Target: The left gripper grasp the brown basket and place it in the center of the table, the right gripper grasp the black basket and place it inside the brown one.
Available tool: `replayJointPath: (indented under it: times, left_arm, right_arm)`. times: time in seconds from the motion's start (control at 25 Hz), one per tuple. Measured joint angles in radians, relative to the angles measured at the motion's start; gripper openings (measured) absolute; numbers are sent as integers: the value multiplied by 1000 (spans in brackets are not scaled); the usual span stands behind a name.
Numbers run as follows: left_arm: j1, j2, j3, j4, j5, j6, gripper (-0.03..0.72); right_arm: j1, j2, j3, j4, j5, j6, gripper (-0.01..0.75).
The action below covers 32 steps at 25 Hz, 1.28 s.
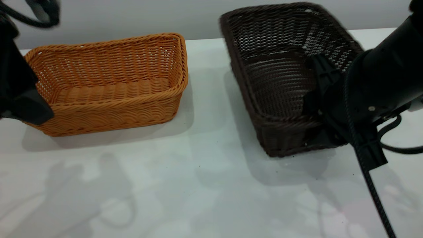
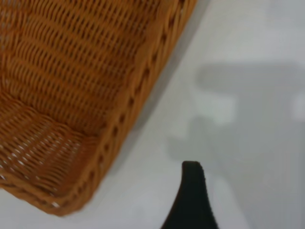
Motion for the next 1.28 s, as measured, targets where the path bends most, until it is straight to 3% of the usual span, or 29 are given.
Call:
replayJointPath:
  times: [0.56,0.88,1.28]
  left_arm:
    - [1,202,-3,213,-234,9,508]
    - [3,287,-22,302,-385,-2,508]
    - [54,421,-82,300,-383,-2,480]
  right_arm:
    - [-7,-56,1,-11,27,-224,225]
    - [-7,-56,1,-13,28,-268,225]
    - [-7,-56,1,-30,10,-279,225]
